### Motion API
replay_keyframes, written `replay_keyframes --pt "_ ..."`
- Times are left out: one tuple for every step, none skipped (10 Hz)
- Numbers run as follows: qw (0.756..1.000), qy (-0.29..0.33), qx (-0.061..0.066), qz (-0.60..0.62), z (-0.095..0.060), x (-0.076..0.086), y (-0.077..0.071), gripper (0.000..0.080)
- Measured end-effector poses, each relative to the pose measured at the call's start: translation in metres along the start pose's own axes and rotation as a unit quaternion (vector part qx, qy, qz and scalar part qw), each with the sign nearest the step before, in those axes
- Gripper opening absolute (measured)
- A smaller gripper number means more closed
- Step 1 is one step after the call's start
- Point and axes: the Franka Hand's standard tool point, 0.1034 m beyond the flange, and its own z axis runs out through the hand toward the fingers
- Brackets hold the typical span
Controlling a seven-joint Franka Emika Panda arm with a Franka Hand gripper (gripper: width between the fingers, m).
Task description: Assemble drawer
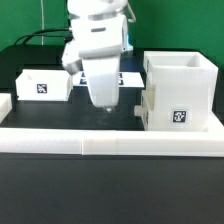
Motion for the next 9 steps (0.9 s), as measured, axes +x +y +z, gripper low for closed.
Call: replay_keyframes --pt "1.000 -0.004 -0.025 0.002 -0.009 -0.012 -0.007 0.0649" --pt "0.999 -0.009 -0.043 0.012 -0.014 -0.020 -0.018 0.0649" --pt "0.998 -0.013 -0.058 0.022 -0.013 -0.021 -0.032 0.0649" --pt "0.997 -0.016 -0.071 0.031 -0.011 -0.020 -0.047 0.0649" --pt "0.996 -0.018 -0.082 0.041 -0.003 -0.019 -0.065 0.0649" --pt "0.995 -0.019 -0.094 0.041 0.007 -0.017 -0.078 0.0649" --pt "0.995 -0.020 -0.090 0.043 0.018 -0.018 -0.093 0.0649" --pt "0.995 -0.020 -0.083 0.043 0.015 -0.018 -0.089 0.0649" --pt "0.995 -0.019 -0.087 0.053 0.014 -0.018 -0.086 0.0649"
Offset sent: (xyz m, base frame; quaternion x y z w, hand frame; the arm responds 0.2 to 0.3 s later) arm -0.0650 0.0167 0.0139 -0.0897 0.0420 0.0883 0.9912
